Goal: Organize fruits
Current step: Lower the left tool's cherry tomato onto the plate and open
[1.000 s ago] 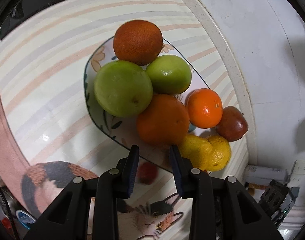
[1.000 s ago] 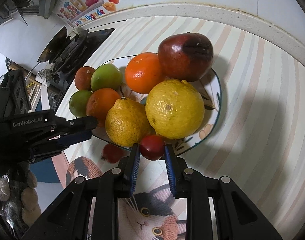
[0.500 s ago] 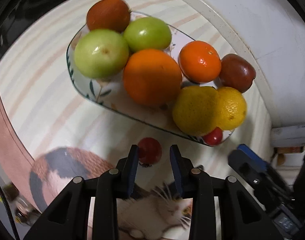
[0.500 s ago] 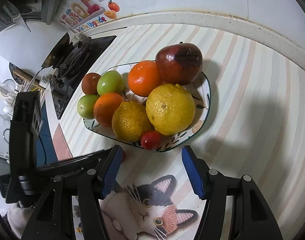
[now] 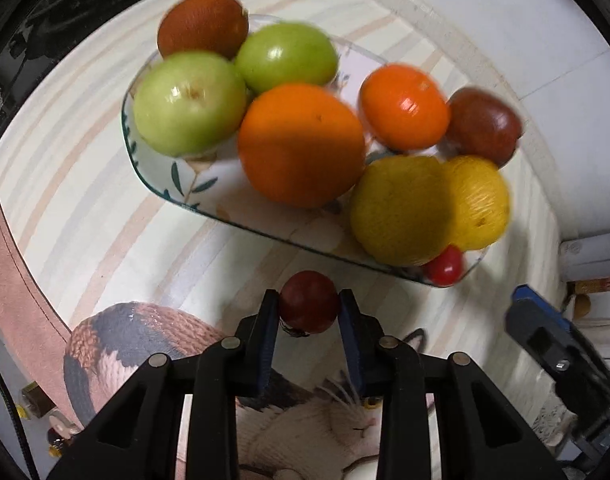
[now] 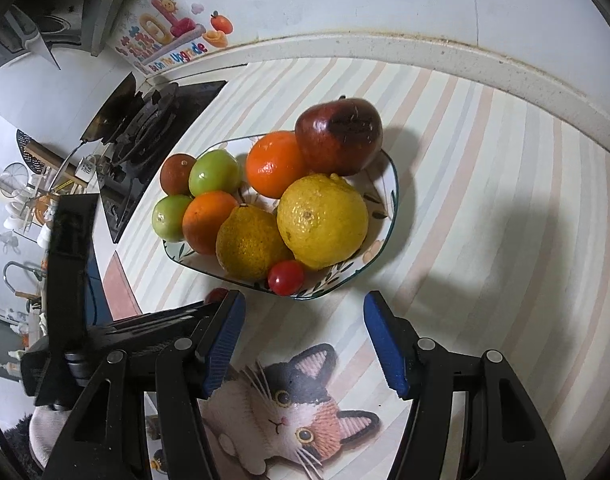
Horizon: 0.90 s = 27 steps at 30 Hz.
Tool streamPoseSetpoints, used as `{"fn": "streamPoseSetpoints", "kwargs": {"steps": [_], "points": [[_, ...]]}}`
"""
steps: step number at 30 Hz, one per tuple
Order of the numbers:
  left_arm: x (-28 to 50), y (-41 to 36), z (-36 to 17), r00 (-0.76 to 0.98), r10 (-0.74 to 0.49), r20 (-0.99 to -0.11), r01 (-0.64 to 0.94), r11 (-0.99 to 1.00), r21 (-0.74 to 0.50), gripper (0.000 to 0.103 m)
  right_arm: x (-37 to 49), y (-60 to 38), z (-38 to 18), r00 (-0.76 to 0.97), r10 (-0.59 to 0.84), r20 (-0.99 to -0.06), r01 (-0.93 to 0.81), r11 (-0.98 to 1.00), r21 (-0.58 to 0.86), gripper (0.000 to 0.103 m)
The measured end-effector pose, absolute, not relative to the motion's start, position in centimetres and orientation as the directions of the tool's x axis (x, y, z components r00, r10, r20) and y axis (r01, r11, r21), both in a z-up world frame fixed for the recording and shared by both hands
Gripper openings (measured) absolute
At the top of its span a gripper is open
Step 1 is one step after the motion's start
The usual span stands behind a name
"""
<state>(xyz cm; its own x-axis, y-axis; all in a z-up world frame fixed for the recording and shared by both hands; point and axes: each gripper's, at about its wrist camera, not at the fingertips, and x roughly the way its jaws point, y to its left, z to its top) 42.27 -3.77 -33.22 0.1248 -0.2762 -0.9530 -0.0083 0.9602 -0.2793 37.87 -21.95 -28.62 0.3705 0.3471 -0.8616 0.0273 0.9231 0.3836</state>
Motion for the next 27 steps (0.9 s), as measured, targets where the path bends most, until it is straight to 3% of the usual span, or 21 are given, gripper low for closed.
{"fn": "streamPoseSetpoints", "kwargs": {"steps": [5,27], "points": [[43.0,-3.9,-30.5,0.194,-0.296,-0.935,0.007,0.954,-0.300,0.027,37.9,-22.4,-28.1,0.383,0.352,-0.854,0.035,0.918,0.394,0.065],[44.2,-2.4,-31.4,0.187,-0.332,-0.925,-0.041,0.938,-0.345,0.028,37.7,-22.8,-27.2,0.396,0.348,-0.850,0.036,0.919,0.393,0.065]]}}
